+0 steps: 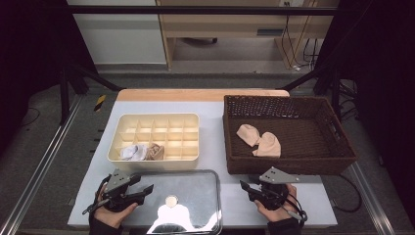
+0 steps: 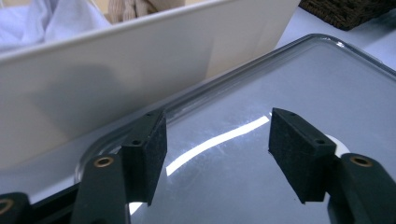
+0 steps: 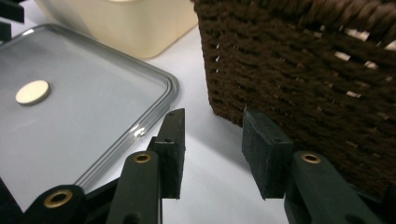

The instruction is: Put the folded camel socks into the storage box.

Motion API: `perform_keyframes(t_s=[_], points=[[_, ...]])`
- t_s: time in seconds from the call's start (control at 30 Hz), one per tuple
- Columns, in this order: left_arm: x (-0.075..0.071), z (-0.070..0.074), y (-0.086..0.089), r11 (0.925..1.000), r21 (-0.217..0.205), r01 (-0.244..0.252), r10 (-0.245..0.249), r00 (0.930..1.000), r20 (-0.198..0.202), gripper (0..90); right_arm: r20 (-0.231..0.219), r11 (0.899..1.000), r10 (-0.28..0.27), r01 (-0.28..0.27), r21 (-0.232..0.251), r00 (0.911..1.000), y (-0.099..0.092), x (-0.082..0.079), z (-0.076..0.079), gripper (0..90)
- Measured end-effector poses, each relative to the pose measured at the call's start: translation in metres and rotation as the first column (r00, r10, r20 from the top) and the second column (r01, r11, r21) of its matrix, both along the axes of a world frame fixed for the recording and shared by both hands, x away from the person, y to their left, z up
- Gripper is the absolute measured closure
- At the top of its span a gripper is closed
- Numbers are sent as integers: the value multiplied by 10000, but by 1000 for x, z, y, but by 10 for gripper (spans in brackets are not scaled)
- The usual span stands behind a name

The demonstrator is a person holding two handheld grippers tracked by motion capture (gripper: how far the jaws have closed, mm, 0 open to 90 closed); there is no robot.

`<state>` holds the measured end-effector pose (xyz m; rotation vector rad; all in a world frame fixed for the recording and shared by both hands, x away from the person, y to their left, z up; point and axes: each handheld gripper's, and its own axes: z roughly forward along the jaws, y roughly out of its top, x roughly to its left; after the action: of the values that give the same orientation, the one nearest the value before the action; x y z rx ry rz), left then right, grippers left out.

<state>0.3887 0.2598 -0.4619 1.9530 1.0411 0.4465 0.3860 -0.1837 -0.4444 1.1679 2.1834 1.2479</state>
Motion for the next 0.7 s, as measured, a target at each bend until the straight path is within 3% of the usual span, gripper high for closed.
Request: perform_keyframes(t_s=[0.13, 0.43, 0.6, 0.7], points=[[-5, -3, 1, 9999, -36, -164, 163, 9998, -68, 331, 236, 9999, -13, 10, 147, 9997, 0, -2, 8, 590], [-9, -4, 1, 9991, -307, -304, 309, 9994, 181, 300, 741, 9990, -139, 107, 433, 9972, -1, -2, 32, 582], [-9, -5, 3, 9986, -380, -380, 387, 9991, 191, 277, 987, 9973, -412, 350, 639, 9943, -3, 3, 50, 574], [-10, -6, 3, 9981, -350, -498, 512, 9979, 395, 284, 1114, 9968, -476, 401, 684, 9926, -4, 6, 57, 565]])
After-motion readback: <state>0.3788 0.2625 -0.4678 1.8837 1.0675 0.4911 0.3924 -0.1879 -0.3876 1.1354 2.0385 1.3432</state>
